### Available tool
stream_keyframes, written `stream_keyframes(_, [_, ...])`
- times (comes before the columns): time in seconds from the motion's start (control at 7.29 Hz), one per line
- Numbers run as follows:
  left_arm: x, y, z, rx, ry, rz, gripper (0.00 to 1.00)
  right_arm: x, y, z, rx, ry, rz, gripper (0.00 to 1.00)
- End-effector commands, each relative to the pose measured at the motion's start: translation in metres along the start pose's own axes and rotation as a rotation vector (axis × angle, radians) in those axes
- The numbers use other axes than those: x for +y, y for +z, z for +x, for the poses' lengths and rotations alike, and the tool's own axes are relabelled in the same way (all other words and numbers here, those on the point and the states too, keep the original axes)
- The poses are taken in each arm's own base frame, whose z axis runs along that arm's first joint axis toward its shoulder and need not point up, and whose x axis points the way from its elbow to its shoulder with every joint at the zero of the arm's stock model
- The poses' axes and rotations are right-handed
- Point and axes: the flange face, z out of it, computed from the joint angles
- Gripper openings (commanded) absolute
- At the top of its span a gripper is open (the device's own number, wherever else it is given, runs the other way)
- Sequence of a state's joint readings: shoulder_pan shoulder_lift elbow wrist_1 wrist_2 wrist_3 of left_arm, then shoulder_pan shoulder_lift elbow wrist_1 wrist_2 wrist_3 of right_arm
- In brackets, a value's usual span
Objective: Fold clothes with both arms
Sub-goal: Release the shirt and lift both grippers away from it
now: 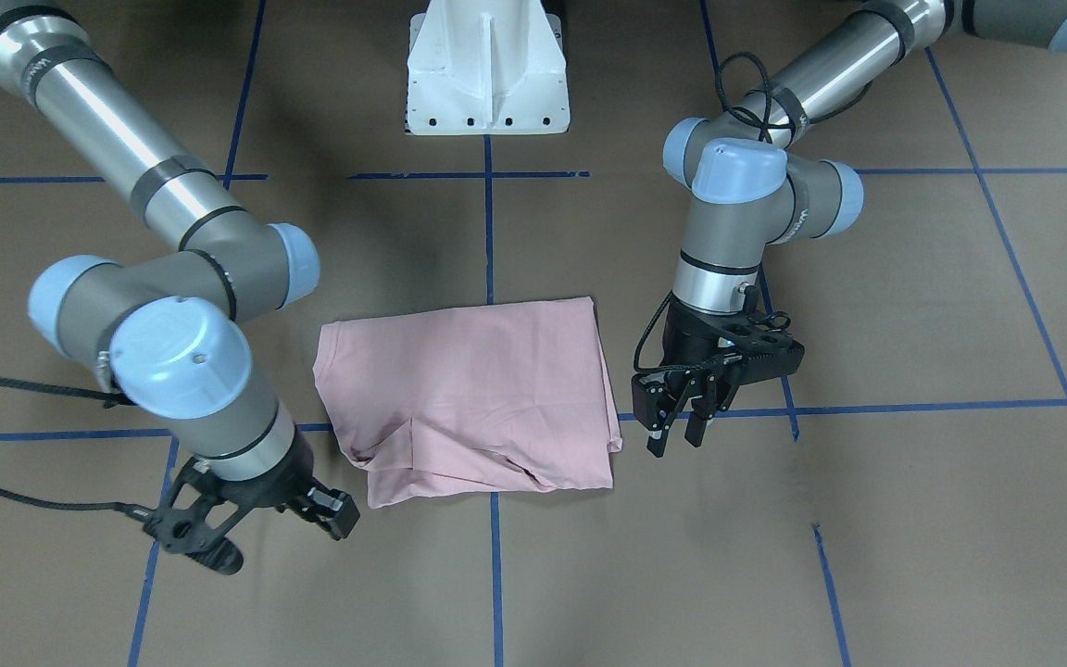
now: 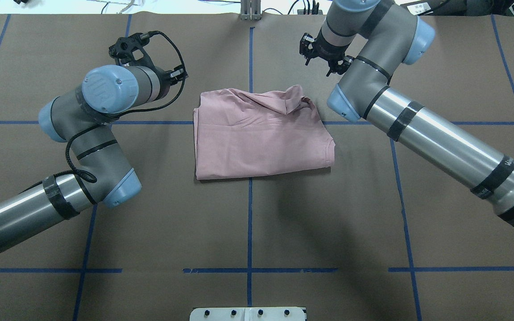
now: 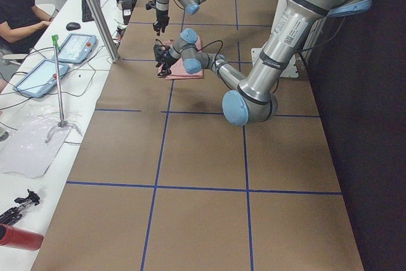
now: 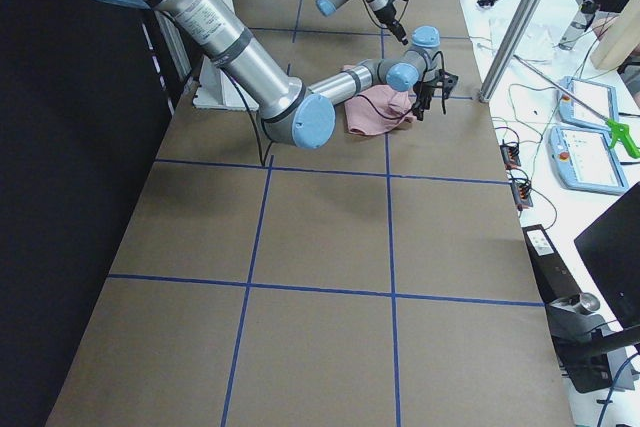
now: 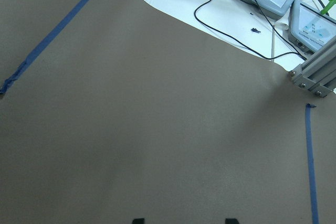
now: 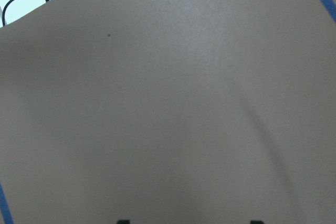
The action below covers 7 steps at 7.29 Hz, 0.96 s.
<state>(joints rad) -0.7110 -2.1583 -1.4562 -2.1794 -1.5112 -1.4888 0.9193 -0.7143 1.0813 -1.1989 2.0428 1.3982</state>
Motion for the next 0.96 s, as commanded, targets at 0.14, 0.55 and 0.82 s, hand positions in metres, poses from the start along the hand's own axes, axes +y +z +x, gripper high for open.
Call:
stream_keyframes(0.14, [-0.071,-0.064,-0.102,0.029,0.249,-0.181,0.59,-0.111,-0.05,0.156,-0.015,-0.159,-0.064,1.0])
stream_keyframes(0.55, [-0.208,-0.149,-0.282,0.02,0.6,-0.262,0.61,-0.209,-0.124,0.318,0.061,-0.413,-0.057,1.0])
stream_keyframes(0.82, [-0.28,-0.218,-0.376,-0.037,0.724,-0.291,0.61,-0.217,-0.194,0.403,0.109,-0.528,-0.078,1.0])
